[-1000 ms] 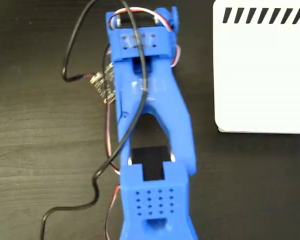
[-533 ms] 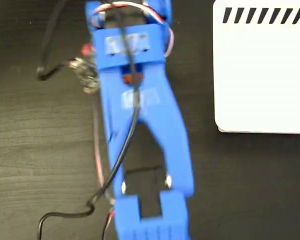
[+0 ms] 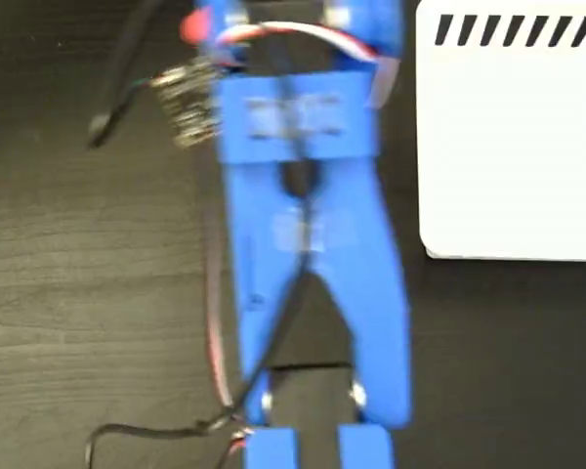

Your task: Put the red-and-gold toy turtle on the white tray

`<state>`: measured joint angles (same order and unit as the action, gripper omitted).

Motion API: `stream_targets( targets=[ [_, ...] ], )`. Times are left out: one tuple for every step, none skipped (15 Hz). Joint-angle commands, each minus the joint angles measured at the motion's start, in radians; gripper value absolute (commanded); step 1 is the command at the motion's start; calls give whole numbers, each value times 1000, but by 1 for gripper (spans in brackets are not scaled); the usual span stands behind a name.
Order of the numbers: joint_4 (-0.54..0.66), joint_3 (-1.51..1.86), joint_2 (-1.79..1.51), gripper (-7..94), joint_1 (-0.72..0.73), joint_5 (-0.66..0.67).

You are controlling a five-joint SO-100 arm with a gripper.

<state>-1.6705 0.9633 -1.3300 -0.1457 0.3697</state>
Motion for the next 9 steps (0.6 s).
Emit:
stream_targets(
  targets=[
    [-12, -83, -121, 0, -135, -26],
    [-15, -107, -109, 0, -199, -75],
    [-46, -150, -83, 0, -261, -94],
    [-60, -186, -57, 0, -318, -114],
    [-60, -212, -31, 0, -373, -127],
    [-60, -227, 0, 0, -423, -141],
    [-60, -232, 31, 0, -468, -144],
    [-60, -238, 75, 0, -503, -144],
    [-60, -238, 115, 0, -526, -138]
  ],
)
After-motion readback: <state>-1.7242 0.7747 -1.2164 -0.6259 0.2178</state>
